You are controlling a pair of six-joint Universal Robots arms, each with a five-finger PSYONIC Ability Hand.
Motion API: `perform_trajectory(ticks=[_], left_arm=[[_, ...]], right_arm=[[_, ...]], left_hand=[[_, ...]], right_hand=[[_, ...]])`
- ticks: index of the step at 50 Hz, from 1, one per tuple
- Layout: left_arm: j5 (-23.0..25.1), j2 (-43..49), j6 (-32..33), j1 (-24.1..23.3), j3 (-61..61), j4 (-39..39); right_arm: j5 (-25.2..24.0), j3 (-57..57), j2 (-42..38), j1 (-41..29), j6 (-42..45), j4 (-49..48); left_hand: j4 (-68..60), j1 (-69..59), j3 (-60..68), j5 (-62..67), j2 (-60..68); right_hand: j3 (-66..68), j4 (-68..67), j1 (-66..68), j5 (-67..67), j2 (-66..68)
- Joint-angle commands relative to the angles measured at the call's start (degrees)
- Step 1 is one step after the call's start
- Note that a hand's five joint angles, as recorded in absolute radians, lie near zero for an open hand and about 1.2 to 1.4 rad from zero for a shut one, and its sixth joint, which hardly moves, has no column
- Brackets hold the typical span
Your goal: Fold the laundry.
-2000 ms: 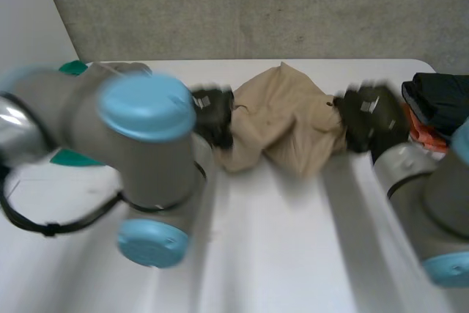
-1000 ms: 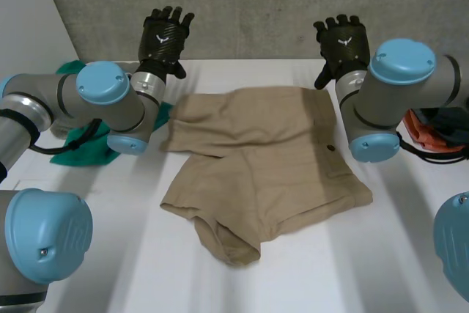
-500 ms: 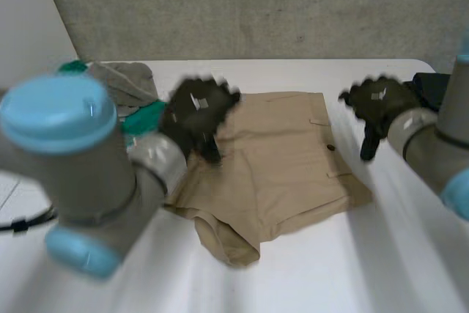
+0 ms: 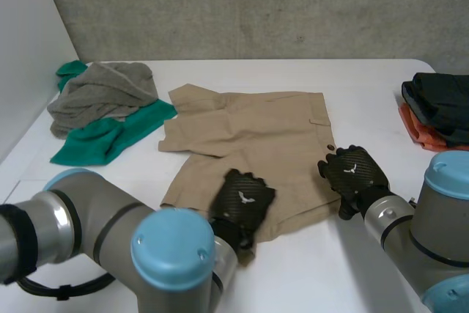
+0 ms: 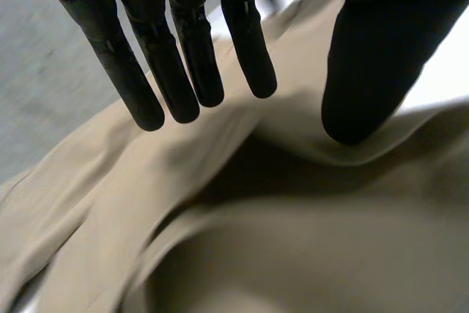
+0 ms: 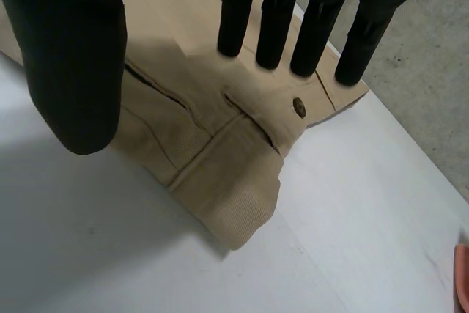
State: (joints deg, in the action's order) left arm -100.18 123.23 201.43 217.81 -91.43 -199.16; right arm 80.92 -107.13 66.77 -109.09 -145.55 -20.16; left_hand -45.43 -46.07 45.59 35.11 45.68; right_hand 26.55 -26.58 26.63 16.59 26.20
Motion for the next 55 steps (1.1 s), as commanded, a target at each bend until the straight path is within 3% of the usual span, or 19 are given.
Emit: perform_trajectory(ticks=[1, 6, 12, 17, 19, 22, 30, 34, 42, 55], left_arm=[[-8.2, -0.8, 9.8, 6.9, -3.6, 1.1], [-9.6, -6.4, 12.8, 12.3, -8.1, -1.2], [-9.5, -13.1, 13.3, 16.3, -13.1, -5.1], [-8.9, -17.3, 13.2, 16.9, -15.1, -5.3], [-7.1, -20.1, 13.2, 16.8, -16.4, -5.1], [-4.1, -23.8, 13.2, 16.4, -18.4, -4.8], [-0.5, -30.1, 12.7, 14.2, -23.1, -0.4], [-0.4, -29.5, 10.2, 12.5, -24.8, 4.5], [0.3, -24.2, 3.0, 13.2, -25.6, 5.5], [3.5, -16.4, 2.0, 18.2, -24.4, 2.8]], right_arm=[[0.0, 1.4, -2.8, 0.2, 0.5, -0.8], [0.0, 0.8, -2.5, 0.1, 0.9, -0.8], [0.1, 0.4, -2.5, 0.0, 1.0, -1.2], [0.6, -0.1, -2.2, 0.1, 1.1, -1.1], [0.7, -0.3, -1.8, 0.2, 1.1, -1.1], [0.9, -0.5, -0.9, 0.1, 1.0, -1.0], [1.2, -1.1, -0.4, 0.0, 1.0, -0.7], [1.3, -1.3, -0.2, 0.1, 1.0, -0.5], [1.3, -2.1, 0.7, 0.1, 0.8, -0.5], [1.3, -2.6, 0.7, 0.2, 0.6, -0.5]], left_hand=[[-15.4, -14.8, 15.2, 15.7, 15.1], [-15.4, -14.8, 15.3, 15.7, 15.2], [-14.9, -14.3, 14.8, 15.2, 14.7], [-7.0, -6.4, 6.9, 7.4, 6.8], [7.6, 8.2, -7.7, -7.3, -7.8], [17.5, 18.2, -17.7, -17.2, -17.8], [18.1, 18.7, -18.2, -17.8, -18.3], [12.0, 12.6, -12.2, -11.7, -12.2], [12.2, 12.8, -12.3, -11.8, -12.4], [10.2, 10.8, -10.3, -9.8, -10.4]], right_hand=[[26.9, -26.9, 26.8, 26.9, 27.2], [41.7, -41.7, 41.6, 41.7, 42.0], [43.2, -43.2, 43.2, 43.2, 43.6], [40.1, -40.0, 40.0, 40.0, 40.4], [39.0, -39.0, 39.0, 39.0, 39.4], [38.4, -38.3, 38.3, 38.3, 38.7], [38.5, -38.5, 38.5, 38.5, 38.9], [38.9, -38.8, 38.8, 38.8, 39.2], [39.7, -39.7, 39.6, 39.7, 40.1], [41.9, -41.9, 41.8, 41.9, 42.3]])
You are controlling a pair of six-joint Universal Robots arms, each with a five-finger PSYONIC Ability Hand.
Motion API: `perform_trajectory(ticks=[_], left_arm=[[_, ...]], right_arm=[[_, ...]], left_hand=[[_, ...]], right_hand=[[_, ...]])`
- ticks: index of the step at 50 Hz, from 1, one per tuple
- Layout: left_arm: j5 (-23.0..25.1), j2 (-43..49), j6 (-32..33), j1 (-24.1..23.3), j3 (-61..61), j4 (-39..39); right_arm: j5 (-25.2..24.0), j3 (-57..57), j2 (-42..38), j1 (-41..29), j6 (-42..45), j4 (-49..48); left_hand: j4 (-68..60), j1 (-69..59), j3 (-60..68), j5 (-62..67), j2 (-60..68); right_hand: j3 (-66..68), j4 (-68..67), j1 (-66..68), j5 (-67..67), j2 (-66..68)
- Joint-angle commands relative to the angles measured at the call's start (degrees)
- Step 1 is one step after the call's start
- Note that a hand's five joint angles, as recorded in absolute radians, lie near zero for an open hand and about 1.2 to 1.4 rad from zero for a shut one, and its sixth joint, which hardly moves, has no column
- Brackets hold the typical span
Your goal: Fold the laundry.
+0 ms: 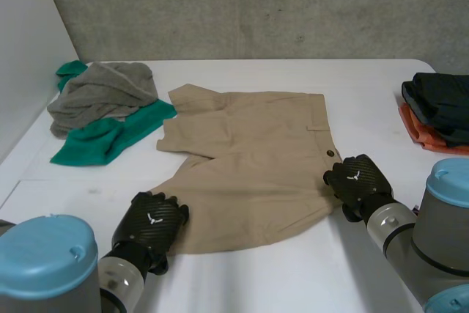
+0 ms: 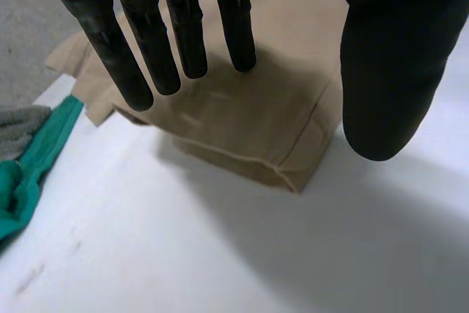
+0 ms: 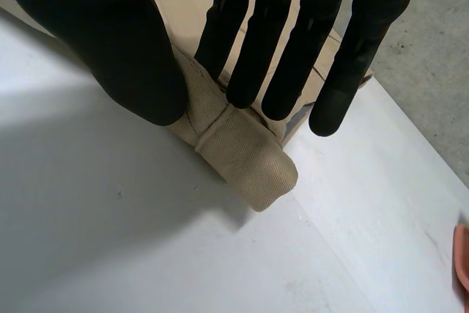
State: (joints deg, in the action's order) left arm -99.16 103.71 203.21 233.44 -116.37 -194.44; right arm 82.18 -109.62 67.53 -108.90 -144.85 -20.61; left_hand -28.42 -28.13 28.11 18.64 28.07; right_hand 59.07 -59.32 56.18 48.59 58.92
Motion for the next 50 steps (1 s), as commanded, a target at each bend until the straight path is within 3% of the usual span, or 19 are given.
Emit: perform_trajectory(ticks=[1, 6, 10, 12, 17, 21, 26, 31, 34, 36, 40, 42, 50], left_arm=[[2.8, 3.4, 0.3, 2.7, 0.6, -2.1], [3.3, 4.2, 0.5, 3.3, 0.6, -4.5], [3.3, 5.0, 0.5, 3.3, 0.5, -8.1], [3.4, 5.5, 0.5, 3.3, 0.5, -9.6], [3.2, 4.8, 0.7, 3.3, 0.5, -9.9], [3.3, -3.5, 0.8, 3.3, -0.1, -6.8], [4.2, -13.2, 0.8, 2.2, 0.3, 6.9], [9.6, -21.8, 0.5, -1.0, 3.3, 32.5], [12.8, -24.2, 0.4, -2.0, 4.1, 42.5], [13.9, -24.6, 0.5, -2.2, 4.6, 44.0], [14.4, -24.0, 0.8, -2.1, 6.0, 40.1], [13.9, -20.8, 0.9, -1.9, 7.4, 34.1], [9.0, -3.3, 4.2, -0.9, 18.3, 11.1]], right_arm=[[0.0, -0.2, 0.0, 0.0, -0.1, 0.0], [-0.1, -0.4, 0.0, 0.0, -0.1, 0.0], [-0.1, -0.5, 0.0, 0.0, -0.1, 0.0], [0.0, -0.5, 0.0, 0.0, -0.1, 0.0], [0.1, -1.0, 3.5, 0.1, 0.4, 1.9], [-0.3, -1.2, 10.5, 0.1, 1.9, 9.1], [-0.9, 1.1, 20.6, 0.3, 7.8, 24.9], [-0.6, 2.3, 27.6, 3.2, 15.9, 42.3], [-1.4, 2.0, 31.3, 5.6, 21.7, 53.2], [-3.1, 2.0, 32.7, 6.9, 24.5, 57.2], [-7.6, 2.4, 32.4, 8.0, 24.5, 56.3], [-8.5, 3.0, 30.5, 8.6, 23.9, 55.5], [-7.2, 12.1, 14.8, 9.9, 9.5, 43.3]], left_hand=[[-7.9, -8.1, 8.2, 7.6, 8.2], [-15.4, -15.7, 15.7, 15.2, 15.8], [-32.2, -32.5, 32.5, 32.0, 32.6], [-50.8, -51.1, 51.2, 50.6, 51.2], [-51.6, -51.9, 51.9, 51.4, 51.9], [-51.6, -51.9, 51.9, 51.4, 51.9], [-51.6, -51.9, 51.9, 51.4, 51.9], [-51.6, -51.9, 51.9, 51.4, 51.9], [-51.6, -51.9, 51.9, 51.4, 51.9], [-51.6, -51.9, 51.9, 51.4, 51.9], [-51.6, -51.9, 51.9, 51.4, 51.9], [-51.6, -51.9, 51.9, 51.4, 51.9], [-51.6, -51.9, 51.9, 51.4, 51.9]], right_hand=[[9.5, -9.3, 12.4, 10.0, 9.7], [9.7, -9.5, 12.6, 10.2, 9.9], [14.4, -14.2, 17.3, 14.9, 14.6], [20.9, -20.6, 23.8, 21.4, 21.1], [20.9, -20.7, 23.8, 21.4, 21.1], [20.9, -20.7, 23.8, 21.4, 21.1], [20.9, -20.7, 23.8, 21.4, 21.1], [20.9, -20.7, 23.8, 21.4, 21.1], [20.9, -20.7, 23.8, 21.4, 21.1], [20.9, -20.7, 23.8, 21.4, 21.1], [20.9, -20.7, 23.8, 21.4, 21.1], [20.9, -20.7, 23.8, 21.4, 21.1], [20.9, -20.7, 23.8, 21.4, 21.1]])
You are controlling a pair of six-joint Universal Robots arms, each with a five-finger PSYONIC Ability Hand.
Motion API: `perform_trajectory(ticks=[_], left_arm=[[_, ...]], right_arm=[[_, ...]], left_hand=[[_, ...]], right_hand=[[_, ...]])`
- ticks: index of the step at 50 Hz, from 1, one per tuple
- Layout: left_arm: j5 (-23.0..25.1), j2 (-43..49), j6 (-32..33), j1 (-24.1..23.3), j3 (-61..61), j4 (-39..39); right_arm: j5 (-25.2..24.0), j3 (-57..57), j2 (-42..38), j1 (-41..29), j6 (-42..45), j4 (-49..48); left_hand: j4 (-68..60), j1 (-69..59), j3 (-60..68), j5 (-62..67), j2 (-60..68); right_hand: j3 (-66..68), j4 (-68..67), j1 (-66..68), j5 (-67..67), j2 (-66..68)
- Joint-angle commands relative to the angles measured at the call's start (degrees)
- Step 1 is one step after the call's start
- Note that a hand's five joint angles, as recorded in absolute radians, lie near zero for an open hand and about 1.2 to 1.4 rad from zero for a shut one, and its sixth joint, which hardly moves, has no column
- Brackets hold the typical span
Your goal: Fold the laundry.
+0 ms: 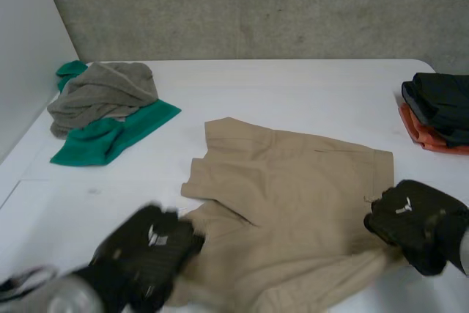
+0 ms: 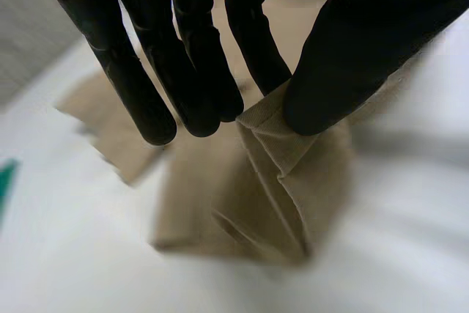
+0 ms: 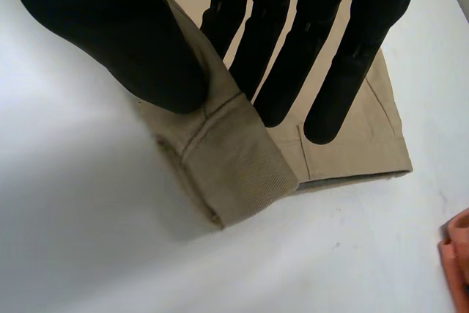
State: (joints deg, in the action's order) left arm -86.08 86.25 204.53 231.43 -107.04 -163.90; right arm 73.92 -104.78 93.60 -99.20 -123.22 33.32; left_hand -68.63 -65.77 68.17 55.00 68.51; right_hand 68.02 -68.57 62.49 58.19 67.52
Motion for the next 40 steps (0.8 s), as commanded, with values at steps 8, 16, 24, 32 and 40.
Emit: perform_trajectory(ticks=[8, 16, 24, 32, 40], left_arm=[[-5.8, 35.1, 8.8, 5.3, 29.9, -37.5], [-7.0, 55.7, 10.1, 6.5, 58.1, -39.9], [-5.4, 65.1, 9.4, 5.5, 68.4, -41.1], [-6.3, 56.7, 9.0, 3.1, 59.8, -41.3], [-6.3, 40.2, 4.1, 3.1, 41.3, -40.8]], right_arm=[[10.8, 18.2, -22.7, -4.3, -18.4, -24.9], [16.7, 28.9, -35.6, -7.0, -17.8, -37.1], [18.8, 36.9, -46.1, -7.4, -14.9, -49.5], [20.8, 31.5, -37.7, -7.3, -16.7, -48.4], [18.8, 18.1, -23.4, -6.4, -25.8, -32.3]], left_hand=[[-11.4, -14.2, 11.8, 15.0, 11.5], [-11.4, -14.2, 11.8, 15.0, 11.5], [54.3, 51.5, -53.9, -50.7, -54.2], [58.6, 55.8, -58.2, -55.0, -58.5], [58.6, 55.8, -58.2, -55.0, -58.5]], right_hand=[[12.0, -11.4, 17.5, 11.8, 12.5], [12.0, -11.4, 17.5, 11.8, 12.5], [-58.0, 58.6, -52.5, -58.2, -57.5], [-58.0, 58.6, -52.5, -58.2, -57.5], [-57.8, 58.3, -52.3, -58.0, -57.3]])
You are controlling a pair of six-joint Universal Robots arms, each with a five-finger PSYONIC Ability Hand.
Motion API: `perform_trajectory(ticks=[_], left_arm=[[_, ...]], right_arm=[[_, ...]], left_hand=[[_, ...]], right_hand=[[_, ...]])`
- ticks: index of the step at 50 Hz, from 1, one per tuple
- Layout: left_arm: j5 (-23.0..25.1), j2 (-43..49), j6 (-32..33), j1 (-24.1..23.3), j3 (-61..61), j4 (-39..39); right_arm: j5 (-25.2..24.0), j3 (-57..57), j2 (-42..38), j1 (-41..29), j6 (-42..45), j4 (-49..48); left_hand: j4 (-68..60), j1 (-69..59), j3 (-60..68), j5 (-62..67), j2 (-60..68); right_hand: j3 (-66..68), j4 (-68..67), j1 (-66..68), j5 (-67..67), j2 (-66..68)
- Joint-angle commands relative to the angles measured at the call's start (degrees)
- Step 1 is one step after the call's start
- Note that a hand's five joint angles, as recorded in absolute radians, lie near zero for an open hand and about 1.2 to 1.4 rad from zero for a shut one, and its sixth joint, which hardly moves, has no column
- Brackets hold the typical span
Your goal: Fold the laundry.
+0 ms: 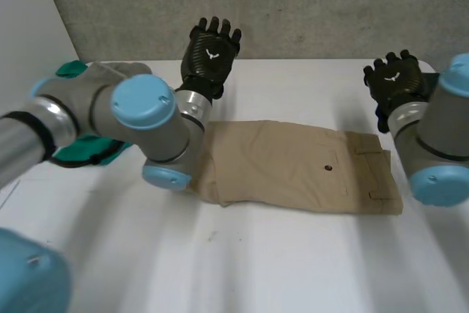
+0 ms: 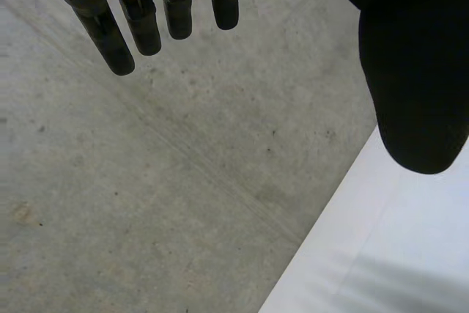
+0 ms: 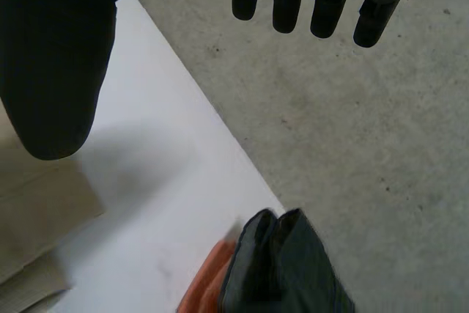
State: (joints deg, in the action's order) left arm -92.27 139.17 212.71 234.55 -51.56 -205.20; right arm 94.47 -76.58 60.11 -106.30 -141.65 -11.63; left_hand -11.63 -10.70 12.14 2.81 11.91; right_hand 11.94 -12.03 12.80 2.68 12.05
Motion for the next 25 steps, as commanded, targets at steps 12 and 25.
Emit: perform_trajectory(ticks=[12, 25], left_arm=[[0.8, -23.8, -12.4, -0.5, -32.4, -0.1], [0.0, -26.1, -12.6, -0.9, -33.5, 0.2]], right_arm=[[-14.5, -25.5, 9.8, 6.6, -14.3, 5.4], [-3.9, -29.2, 14.2, 9.4, 0.4, -4.4]], left_hand=[[1.6, 0.7, -2.1, -2.8, -1.9], [1.6, 0.7, -2.1, -2.8, -1.9]], right_hand=[[9.6, -9.5, 8.7, 8.8, 9.5], [68.1, -68.0, 67.2, 67.3, 68.0]])
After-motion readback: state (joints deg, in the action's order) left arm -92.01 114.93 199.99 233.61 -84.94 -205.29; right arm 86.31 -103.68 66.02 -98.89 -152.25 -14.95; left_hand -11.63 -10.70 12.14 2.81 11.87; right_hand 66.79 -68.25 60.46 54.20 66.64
